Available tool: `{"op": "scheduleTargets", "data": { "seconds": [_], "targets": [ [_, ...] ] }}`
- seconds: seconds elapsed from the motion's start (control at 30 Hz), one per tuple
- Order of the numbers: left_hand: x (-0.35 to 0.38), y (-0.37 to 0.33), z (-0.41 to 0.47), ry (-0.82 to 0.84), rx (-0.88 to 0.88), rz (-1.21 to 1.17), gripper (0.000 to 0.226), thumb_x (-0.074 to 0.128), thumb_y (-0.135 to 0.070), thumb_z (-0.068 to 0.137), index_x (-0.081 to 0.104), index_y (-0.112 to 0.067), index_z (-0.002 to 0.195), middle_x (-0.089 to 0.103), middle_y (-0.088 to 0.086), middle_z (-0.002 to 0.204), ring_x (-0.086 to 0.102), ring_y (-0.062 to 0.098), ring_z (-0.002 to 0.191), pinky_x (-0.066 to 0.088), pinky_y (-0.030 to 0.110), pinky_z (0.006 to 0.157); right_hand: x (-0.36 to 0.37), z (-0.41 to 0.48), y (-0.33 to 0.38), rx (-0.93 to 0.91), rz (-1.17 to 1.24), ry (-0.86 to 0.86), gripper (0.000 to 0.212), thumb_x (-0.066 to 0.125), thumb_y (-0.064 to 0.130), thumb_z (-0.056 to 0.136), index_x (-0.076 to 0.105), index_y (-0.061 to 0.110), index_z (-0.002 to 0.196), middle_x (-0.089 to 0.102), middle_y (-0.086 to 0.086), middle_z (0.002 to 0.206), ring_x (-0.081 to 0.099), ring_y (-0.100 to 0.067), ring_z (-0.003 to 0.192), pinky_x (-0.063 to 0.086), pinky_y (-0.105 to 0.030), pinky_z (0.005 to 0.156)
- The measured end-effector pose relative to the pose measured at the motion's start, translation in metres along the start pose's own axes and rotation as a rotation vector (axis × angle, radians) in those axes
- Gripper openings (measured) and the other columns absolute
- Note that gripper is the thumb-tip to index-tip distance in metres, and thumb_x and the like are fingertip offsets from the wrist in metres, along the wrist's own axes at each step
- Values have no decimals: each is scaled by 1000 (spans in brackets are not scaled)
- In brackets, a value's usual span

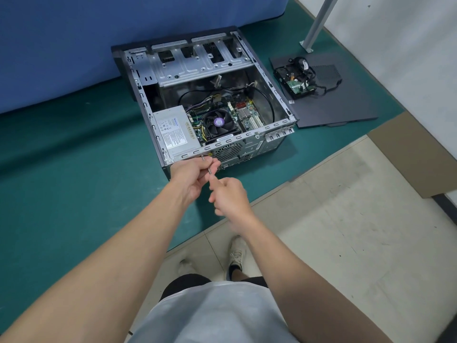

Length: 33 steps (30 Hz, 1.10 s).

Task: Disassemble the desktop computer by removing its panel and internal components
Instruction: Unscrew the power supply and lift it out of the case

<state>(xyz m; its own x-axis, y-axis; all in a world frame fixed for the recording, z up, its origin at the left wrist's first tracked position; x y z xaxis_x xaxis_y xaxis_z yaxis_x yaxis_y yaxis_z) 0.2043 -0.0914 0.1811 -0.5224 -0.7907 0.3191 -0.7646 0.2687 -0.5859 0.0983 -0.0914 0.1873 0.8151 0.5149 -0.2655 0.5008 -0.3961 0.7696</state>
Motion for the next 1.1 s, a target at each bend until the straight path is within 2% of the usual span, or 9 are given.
{"op": "scheduleTargets", "data": {
  "seconds": [0.1,0.2,0.3,0.43,0.6,0.67,0.83,0.9,1.1],
  "targets": [
    [0,1,0,7,-1,-26,5,57,11,88,62,9,87,69,18,76,71,19,61,58,22,57,-15,-3,-13,351,749,410,45,47,48,95,57,5,84,47,-4,60,34,-9,41,25,-19,36],
    [1,2,0,6,4,-40,5,57,12,88,61,9,89,69,19,80,72,20,63,58,22,58,-20,-8,-25,400,912,621,34,47,41,95,56,9,87,34,4,53,25,-4,37,15,-16,34],
    [2,1,-1,11,11,-53,5,57,12,87,61,9,88,69,19,81,72,20,64,58,23,58,-16,-8,-23,341,939,583,26,46,31,96,51,10,83,28,6,45,20,-4,33,12,-17,33],
    [2,2,0,15,18,-50,4,57,12,88,61,9,88,69,19,79,72,21,64,58,24,58,-10,-7,-18,173,608,296,26,40,25,103,44,10,82,25,7,45,19,-6,35,14,-19,36],
    [3,3,-1,9,15,-56,5,55,12,89,60,10,89,69,20,78,72,22,63,58,25,56,-7,-11,-15,-228,-531,-30,21,35,28,102,39,12,89,47,-6,79,37,-23,78,25,-33,63],
    [5,3,-2,20,9,-72,7,52,12,91,58,9,89,69,20,77,72,22,62,58,26,57,-11,-10,-15,-220,-447,1,23,41,30,100,40,13,86,48,-6,76,41,-23,75,29,-34,61],
    [4,2,-4,44,2,-98,9,47,9,94,56,9,94,67,21,85,72,20,61,58,22,57,-24,-6,-6,301,626,468,31,46,34,99,53,6,87,47,-7,61,39,-12,42,32,-21,39],
    [5,2,-5,25,2,-94,9,48,8,94,57,9,95,67,21,85,71,19,61,57,21,56,-17,-6,-2,235,526,433,22,43,21,101,49,5,87,45,-6,60,34,-9,39,27,-18,36],
    [9,4,-6,-155,68,14,9,62,8,87,63,5,79,68,15,74,70,19,61,60,26,61,0,-14,-8,-226,-579,-42,18,39,21,101,48,5,100,55,-17,91,42,-28,75,30,-33,62]
  ]
}}
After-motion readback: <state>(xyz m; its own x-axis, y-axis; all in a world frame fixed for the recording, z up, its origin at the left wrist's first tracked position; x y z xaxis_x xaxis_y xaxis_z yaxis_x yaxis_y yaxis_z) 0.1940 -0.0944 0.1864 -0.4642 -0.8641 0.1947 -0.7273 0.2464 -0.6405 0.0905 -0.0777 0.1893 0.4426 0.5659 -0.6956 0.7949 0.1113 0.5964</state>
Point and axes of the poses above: each hand's wrist, its own z-axis towards the middle knuckle, its own x-axis out of the palm, y = z × x, the point moved 1 cm from there along z, towards the middle knuckle
